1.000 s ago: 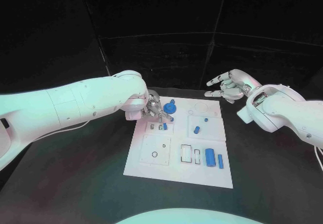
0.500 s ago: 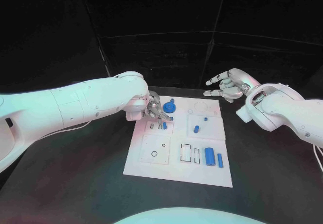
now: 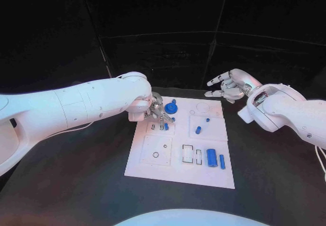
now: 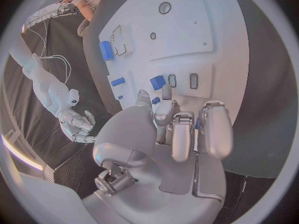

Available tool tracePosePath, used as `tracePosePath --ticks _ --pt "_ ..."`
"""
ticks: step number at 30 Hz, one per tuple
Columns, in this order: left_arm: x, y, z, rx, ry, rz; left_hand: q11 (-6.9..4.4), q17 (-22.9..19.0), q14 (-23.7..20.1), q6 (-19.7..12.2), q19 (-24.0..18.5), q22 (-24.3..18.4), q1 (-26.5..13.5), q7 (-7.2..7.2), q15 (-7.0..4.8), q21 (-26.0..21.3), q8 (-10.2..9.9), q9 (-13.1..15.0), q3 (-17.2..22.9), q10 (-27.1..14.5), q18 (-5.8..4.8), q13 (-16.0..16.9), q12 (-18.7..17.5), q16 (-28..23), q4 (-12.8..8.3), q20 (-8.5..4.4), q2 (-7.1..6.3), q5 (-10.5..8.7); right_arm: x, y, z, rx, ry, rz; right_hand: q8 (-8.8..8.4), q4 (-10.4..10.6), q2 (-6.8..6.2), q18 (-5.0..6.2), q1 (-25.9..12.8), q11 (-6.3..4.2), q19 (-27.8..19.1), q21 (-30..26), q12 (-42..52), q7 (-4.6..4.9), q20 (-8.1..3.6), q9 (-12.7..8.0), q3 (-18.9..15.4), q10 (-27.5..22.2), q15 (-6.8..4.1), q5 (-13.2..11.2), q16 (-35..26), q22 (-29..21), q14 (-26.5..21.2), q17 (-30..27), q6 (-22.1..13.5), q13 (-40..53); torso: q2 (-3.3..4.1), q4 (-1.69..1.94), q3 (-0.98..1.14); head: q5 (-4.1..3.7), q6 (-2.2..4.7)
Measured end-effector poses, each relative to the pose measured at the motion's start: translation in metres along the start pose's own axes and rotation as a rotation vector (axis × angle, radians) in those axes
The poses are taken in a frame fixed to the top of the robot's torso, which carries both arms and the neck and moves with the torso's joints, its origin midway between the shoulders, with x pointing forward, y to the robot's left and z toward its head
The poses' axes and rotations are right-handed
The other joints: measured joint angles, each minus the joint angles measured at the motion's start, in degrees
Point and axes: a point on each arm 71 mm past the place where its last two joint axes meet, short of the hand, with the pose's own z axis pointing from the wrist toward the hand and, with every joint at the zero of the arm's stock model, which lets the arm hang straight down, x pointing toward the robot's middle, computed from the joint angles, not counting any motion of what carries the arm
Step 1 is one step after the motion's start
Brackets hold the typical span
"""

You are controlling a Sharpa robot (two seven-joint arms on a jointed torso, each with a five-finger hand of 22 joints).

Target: Assemble the parts on the task board

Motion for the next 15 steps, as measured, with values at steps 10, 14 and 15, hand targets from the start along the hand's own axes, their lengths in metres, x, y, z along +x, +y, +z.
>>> tracePosePath --ticks 10,14,15 --pt "0.0019 -0.002 0.0026 -0.004 0.009 0.015 0.0 0.0 0.0 0.0 0.0 0.0 0.25 0.0 0.0 0.0 0.21 0.18 0.33 0.0 0.0 0.01 0.0 0.0 -0.32 0.0 0.25 0.0 0.0005 0.0002 0.0005 0.0 0.002 0.0 0.0 0.0 0.0 0.0 0.0 0.0 0.0 0.0 0.0 0.0 0.0 0.0 0.0 0.0 0.0 0.0 0.0 0.0 0.0 0.04 0.0 0.0 0.0 -0.01 -0.01 -0.1 -0.17" --pt "0.0025 -0.0026 0.0031 -0.005 0.013 0.019 0.0 0.0 0.0 0.0 0.0 0.08 0.25 0.0 0.0 0.0 0.42 0.29 0.32 0.0 0.0 0.01 0.0 0.0 -0.32 0.0 0.25 0.0 0.0007 0.0003 0.0007 0.0 0.003 0.0 0.0 0.0 0.0 0.0 0.0 0.0 0.0 0.0 0.0 0.0 0.0 0.0 0.0 0.0 0.0 0.0 0.0 0.01 0.0 0.04 0.0 0.0 -0.01 -0.01 -0.01 -0.16 -0.22" --pt "0.0025 -0.0026 0.0032 -0.005 0.013 0.02 0.0 0.0 0.0 0.0 0.0 0.08 0.25 0.0 0.0 0.0 0.45 0.29 0.34 0.0 0.0 0.01 0.0 0.0 -0.33 0.0 0.25 0.0 0.0008 0.0003 0.0008 0.0 0.003 0.0 0.0 0.0 0.0 0.0 0.0 0.0 0.0 0.0 0.0 0.0 0.0 0.0 0.0 0.0 0.0 0.0 0.0 0.01 0.0 0.04 0.0 0.01 -0.01 -0.01 -0.01 -0.18 -0.23"
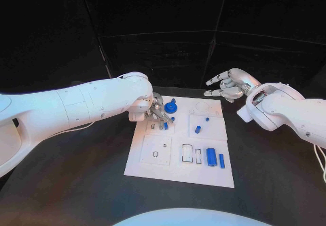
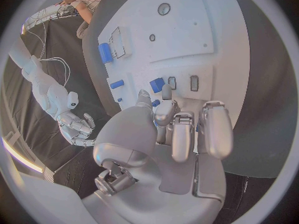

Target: Assemble the parts on the task board

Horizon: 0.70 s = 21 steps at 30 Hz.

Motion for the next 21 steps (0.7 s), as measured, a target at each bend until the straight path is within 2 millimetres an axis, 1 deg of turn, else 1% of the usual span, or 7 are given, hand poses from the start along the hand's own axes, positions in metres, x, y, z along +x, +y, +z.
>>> tracePosePath --ticks 3,5,13,15,19,21 --pt "0.0 0.0001 0.0001 -0.001 0.003 0.003 0.0 0.0 0.0 -0.15 0.0 0.0 0.25 -0.14 0.0 0.0 0.0 0.13 0.06 0.0 0.0 0.0 0.0 0.0 -0.38 0.0 -0.25 0.0 0.0001 0.0 0.0001 0.0 0.001 0.0 0.0 0.0 0.0 0.0 0.0 0.0 0.0 0.0 0.0 0.0 0.0 0.0 0.0 0.0 0.0 0.0 0.0 0.0 0.0 0.0 0.0 0.0 -0.01 0.0 0.0 -0.02 -0.04" --pt "0.0001 0.0002 0.0002 -0.001 0.004 0.004 0.0 0.0 0.0 -0.21 0.0 0.0 0.52 -0.21 0.0 0.0 0.27 0.26 0.26 0.0 0.0 0.0 0.0 0.0 -0.57 0.0 0.02 0.0 0.0002 0.0001 0.0001 0.0 0.001 0.0 0.0 0.0 0.0 0.0 0.0 0.0 0.0 0.0 0.0 0.0 0.0 0.0 0.0 0.0 0.0 0.0 0.0 0.0 0.0 0.0 0.0 0.0 -0.01 0.0 0.0 -0.03 -0.09" --pt "0.0009 -0.0006 0.0004 -0.001 0.01 0.01 0.0 0.0 0.0 -0.21 0.0 -0.01 0.99 -0.21 0.0 0.0 0.5 0.62 0.63 0.0 0.0 -0.06 -0.22 0.0 -1.26 0.0 0.05 0.0 0.0008 0.0003 0.0009 0.0 0.003 0.0 0.28 0.22 0.0 0.0 0.0 0.0 0.0 0.0 0.0 0.0 0.0 0.0 -0.22 0.0 0.0 0.0 0.0 -0.09 0.0 -0.01 0.0 0.0 -0.01 0.05 -0.02 0.02 -0.18" --pt "0.0011 -0.0011 0.0005 -0.001 0.011 0.011 0.0 0.0 0.0 -0.42 0.0 -0.01 1.46 -0.42 0.0 0.0 0.77 0.71 0.95 0.0 0.0 -0.06 -0.22 0.0 -1.58 0.0 0.06 0.0 0.0009 0.0003 0.001 0.0 0.003 0.0 0.28 0.22 0.0 0.0 0.0 0.0 0.0 0.0 0.0 0.0 0.0 0.0 -0.22 0.0 0.0 0.0 0.0 -0.09 0.0 -0.01 0.0 0.01 -0.01 0.05 -0.02 0.04 -0.19" --pt "0.0011 -0.0012 0.0006 -0.002 0.011 0.014 0.0 0.0 0.0 -0.41 0.0 -0.01 1.62 -0.41 0.0 0.0 1.09 0.92 1.17 0.0 0.0 -0.06 -0.22 0.0 -2.12 0.0 0.1 0.0 0.0008 0.0001 0.0011 0.001 0.003 0.0 0.28 0.22 0.0 0.0 0.0 0.0 0.0 0.0 0.0 0.0 0.0 0.0 -0.22 0.0 0.0 0.0 0.0 -0.08 0.0 -0.01 0.0 0.01 -0.01 0.05 0.0 0.09 -0.15" --pt "0.0012 -0.0014 0.0006 -0.002 0.012 0.015 0.0 0.0 0.0 -0.62 0.0 -0.01 1.9 -0.2 0.0 0.0 1.09 1.0 1.33 0.0 0.0 -0.06 -0.22 0.0 -2.28 0.0 -0.11 0.0 0.0008 -0.0001 0.0012 0.002 0.003 -0.001 0.28 0.22 0.0 0.0 0.0 0.0 0.0 0.0 0.0 0.0 0.0 0.0 -0.22 0.0 0.0 0.0 0.0 -0.08 0.0 -0.01 0.0 0.01 -0.01 0.05 -0.01 0.09 -0.19"
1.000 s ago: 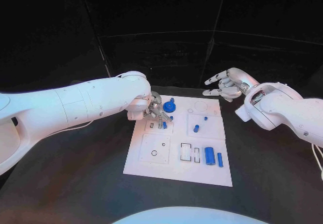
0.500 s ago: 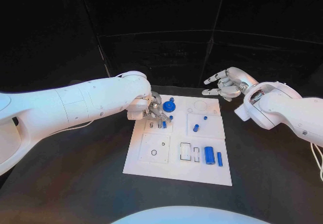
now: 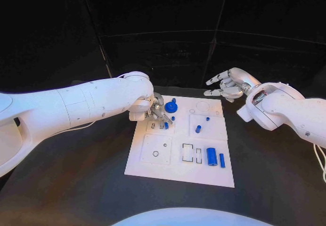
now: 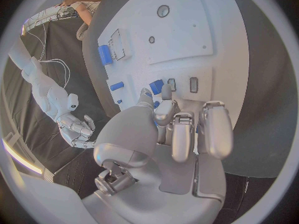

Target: Assemble the parts on the task board

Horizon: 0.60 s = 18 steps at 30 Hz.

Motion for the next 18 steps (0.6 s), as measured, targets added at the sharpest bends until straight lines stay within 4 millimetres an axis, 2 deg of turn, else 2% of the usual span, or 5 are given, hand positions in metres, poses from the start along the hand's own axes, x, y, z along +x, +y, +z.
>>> tracePosePath --ticks 11,16,18 --pt "0.0004 -0.0012 0.0002 0.0 0.003 0.007 0.0 0.0 0.0 -0.2 0.0 0.02 0.64 -0.2 0.0 0.0 0.28 0.34 0.66 0.0 0.0 0.01 0.0 0.0 -0.97 0.0 0.22 0.0 0.0002 0.0001 0.0001 0.0 0.001 0.0 0.0 0.0 0.0 0.0 0.0 0.0 0.0 0.0 0.0 0.0 0.0 0.0 0.0 0.0 0.0 0.0 0.0 -0.03 0.0 -0.01 0.0 0.0 0.0 -0.02 0.0 -0.08 -0.12" --pt "0.0006 -0.0012 0.0 0.0 0.003 0.008 0.0 0.0 0.0 -0.25 0.0 0.02 1.98 -0.15 0.0 0.0 0.51 0.51 1.6 0.0 0.0 0.01 0.0 0.0 -1.92 0.0 0.92 0.0 0.0002 0.0 0.0001 0.001 0.001 0.0 0.0 0.0 0.0 0.01 0.0 0.0 0.0 0.0 0.0 0.0 0.0 0.0 0.0 0.0 0.0 0.0 0.0 -0.04 0.0 -0.01 0.0 0.0 -0.01 -0.03 0.0 -0.1 -0.2" --pt "0.0006 -0.001 0.0 0.0 0.003 0.008 0.0 0.0 0.0 -0.62 0.0 0.02 2.97 -0.2 0.0 0.0 0.51 0.62 2.48 0.0 -0.01 0.01 0.0 0.0 -2.79 0.0 1.89 0.0 0.0003 0.0001 0.0001 0.001 0.002 0.0 0.0 0.0 0.0 0.0 0.0 0.0 0.0 0.0 0.0 0.0 0.0 0.0 0.0 0.0 0.0 0.0 0.0 -0.04 0.0 -0.01 0.0 0.0 -0.02 -0.03 0.0 -0.13 -0.21"
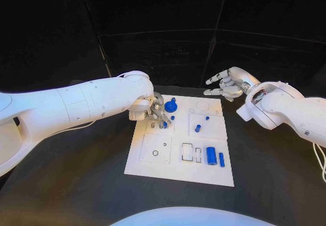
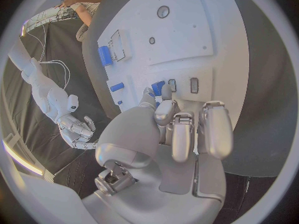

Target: Assemble the parts on the task board

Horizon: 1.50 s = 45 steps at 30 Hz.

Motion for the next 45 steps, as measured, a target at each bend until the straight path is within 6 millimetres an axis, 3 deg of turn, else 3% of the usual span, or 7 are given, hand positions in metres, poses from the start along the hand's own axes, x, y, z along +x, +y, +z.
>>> tracePosePath --ticks 10,17,19,26,31,36,45 --pt "0.0 -0.001 -0.002 0.006 -0.001 0.0 -0.39 0.0 0.0 -1.33 0.0 -0.01 4.92 -0.31 0.0 0.0 -0.13 -0.11 6.77 -0.62 0.0 -0.71 -1.02 0.0 -5.11 0.0 2.55 0.01 0.001 0.0 0.0 0.001 0.003 0.0 0.0 0.15 0.0 0.0 0.0 -0.12 0.0 0.0 0.24 0.0 0.0 0.0 -0.15 0.12 0.0 0.24 0.0 0.0 0.0 0.0 0.0 0.31 0.0 0.02 -0.01 -0.01 -0.15" --pt "0.0 0.0 -0.004 0.011 -0.001 -0.005 -0.09 0.0 0.0 -2.13 0.0 -0.01 5.18 0.28 0.0 -0.26 -0.52 -0.48 9.67 -0.92 0.01 -1.61 -2.13 0.0 -2.97 0.0 3.04 0.42 0.001 0.0 0.0 0.003 0.004 -0.001 0.0 0.15 0.0 0.0 0.0 -0.22 0.0 0.0 0.24 0.0 0.0 0.0 -0.15 0.21 0.0 0.24 0.0 0.01 0.0 -0.01 0.0 0.32 0.0 0.05 -0.02 -0.09 -0.29" --pt "0.0 0.001 -0.004 0.011 -0.001 -0.007 -0.09 0.0 0.0 -2.15 0.0 -0.01 2.99 0.3 0.0 -0.26 -0.52 -0.59 12.95 -0.92 0.0 -1.91 -2.34 0.0 -2.91 0.0 2.01 0.43 0.001 0.0 0.0 0.003 0.004 -0.001 0.0 0.15 0.0 0.0 0.0 -0.21 0.0 0.0 0.24 0.0 0.0 0.0 -0.15 0.21 0.0 0.24 0.0 0.01 0.0 -0.01 0.0 0.32 0.0 0.05 -0.02 -0.03 -0.32" --pt "0.001 0.006 -0.005 0.009 -0.006 -0.018 0.13 0.0 0.11 -2.47 0.01 -0.07 -4.9 0.61 0.11 -0.67 -0.68 -0.55 28.53 -1.14 0.01 -3.4 -3.49 0.0 -6.86 0.4 -2.65 0.63 0.001 0.0 0.001 0.005 0.005 -0.002 0.0 0.15 0.0 0.0 0.0 -0.21 0.0 0.0 0.24 0.0 0.0 0.0 -0.15 0.21 0.0 0.24 0.0 0.01 0.0 -0.01 0.0 0.31 0.0 0.05 -0.02 0.04 -0.4" --pt "0.002 0.01 -0.005 0.011 -0.016 -0.033 0.14 0.0 0.11 -2.48 0.01 -0.15 -8.34 0.62 0.12 -0.67 0.76 0.32 35.96 -1.14 0.01 -4.13 -3.81 0.0 -6.98 0.4 -5.57 0.86 0.001 0.0 0.001 0.006 0.006 -0.003 0.0 0.15 0.0 0.0 0.0 -0.21 0.0 0.0 0.52 0.0 0.0 0.0 -0.15 0.21 0.0 0.58 0.0 0.01 0.0 -0.01 0.0 0.44 0.01 0.05 -0.01 0.07 -0.46" --pt "0.002 0.014 -0.007 0.021 -0.029 -0.062 0.23 0.0 0.1 -2.57 0.01 -0.11 -9.96 0.71 0.12 -0.67 1.77 1.01 38.98 -1.23 0.01 -4.2 -3.81 0.0 -6.82 0.4 -7.18 5.14 0.001 -0.001 0.001 0.007 0.006 -0.003 0.0 0.15 0.0 0.0 0.0 -0.21 0.0 0.0 0.52 0.0 0.0 0.0 -0.15 0.21 0.0 0.58 0.0 0.01 0.0 -0.01 0.0 0.43 0.01 0.08 -0.01 0.23 -0.58" --pt "0.004 0.019 -0.013 0.053 -0.063 -0.119 -0.1 0.0 0.1 -2.57 0.01 0.16 -10.82 0.72 0.12 -0.67 2.83 1.64 40.46 -0.89 0.01 -3.98 -3.81 0.0 -6.44 0.4 -8.04 6.16 0.0 -0.001 0.001 0.009 0.006 -0.005 0.0 0.15 0.0 0.0 0.0 -0.21 0.0 0.0 0.52 0.0 0.0 0.0 -0.15 0.21 0.0 0.58 0.0 0.02 0.0 -0.01 0.0 0.43 -0.02 0.08 0.02 0.29 -0.62"
